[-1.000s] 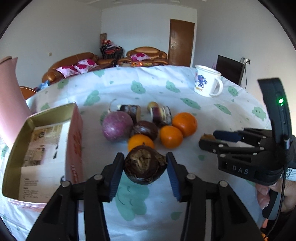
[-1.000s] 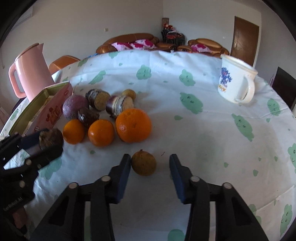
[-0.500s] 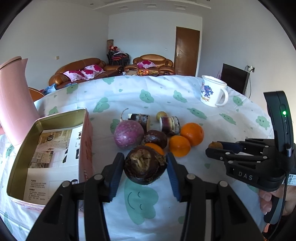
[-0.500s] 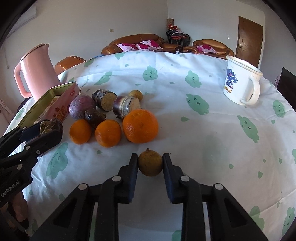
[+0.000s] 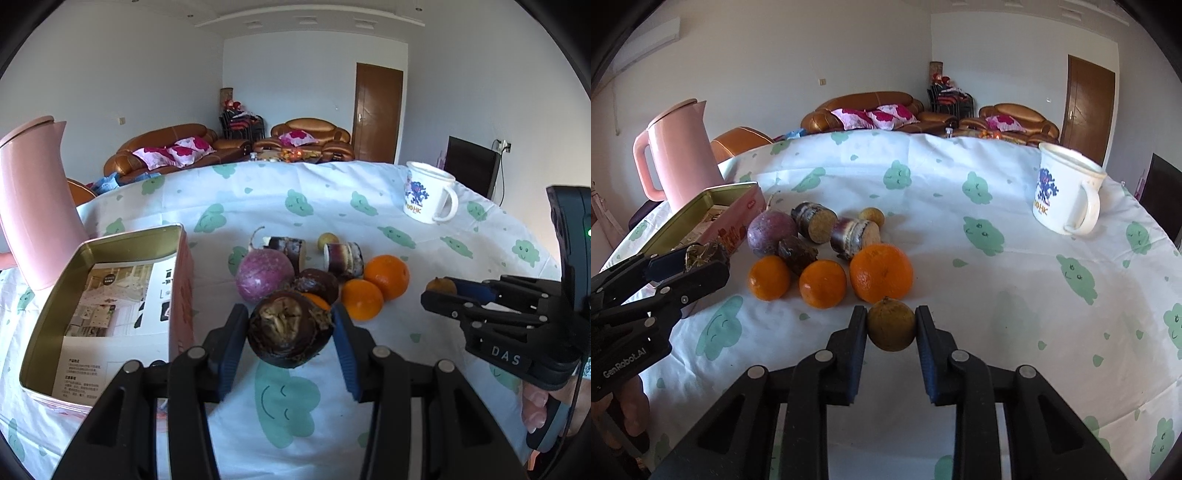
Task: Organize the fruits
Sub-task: 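Lift both held fruits and carry them toward the open tin box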
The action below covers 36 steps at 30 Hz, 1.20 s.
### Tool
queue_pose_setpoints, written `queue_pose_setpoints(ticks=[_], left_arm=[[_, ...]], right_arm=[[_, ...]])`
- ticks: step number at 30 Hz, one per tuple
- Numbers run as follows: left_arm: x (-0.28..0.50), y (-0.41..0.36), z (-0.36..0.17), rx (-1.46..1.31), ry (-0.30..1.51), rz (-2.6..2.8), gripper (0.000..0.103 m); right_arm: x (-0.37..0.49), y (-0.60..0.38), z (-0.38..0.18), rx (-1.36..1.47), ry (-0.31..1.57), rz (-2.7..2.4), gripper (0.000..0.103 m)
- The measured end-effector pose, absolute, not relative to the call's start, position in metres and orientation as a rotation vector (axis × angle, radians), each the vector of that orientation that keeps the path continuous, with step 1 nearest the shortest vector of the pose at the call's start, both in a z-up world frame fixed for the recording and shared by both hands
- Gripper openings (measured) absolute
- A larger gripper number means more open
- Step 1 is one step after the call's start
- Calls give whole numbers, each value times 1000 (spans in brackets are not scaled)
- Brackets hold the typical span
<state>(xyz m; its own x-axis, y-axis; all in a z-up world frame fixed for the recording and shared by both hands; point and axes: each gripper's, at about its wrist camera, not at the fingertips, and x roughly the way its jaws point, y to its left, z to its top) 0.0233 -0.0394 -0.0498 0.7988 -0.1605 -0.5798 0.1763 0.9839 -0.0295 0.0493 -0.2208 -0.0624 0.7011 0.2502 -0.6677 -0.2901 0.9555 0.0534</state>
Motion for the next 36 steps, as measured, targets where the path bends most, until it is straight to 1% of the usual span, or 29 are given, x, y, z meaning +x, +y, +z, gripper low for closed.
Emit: queue_pose_setpoints(ticks=[36], left_arm=[[3, -33, -39, 21, 498, -139, 48]], right_arm=[[16, -224, -41, -68, 524, 320, 28]])
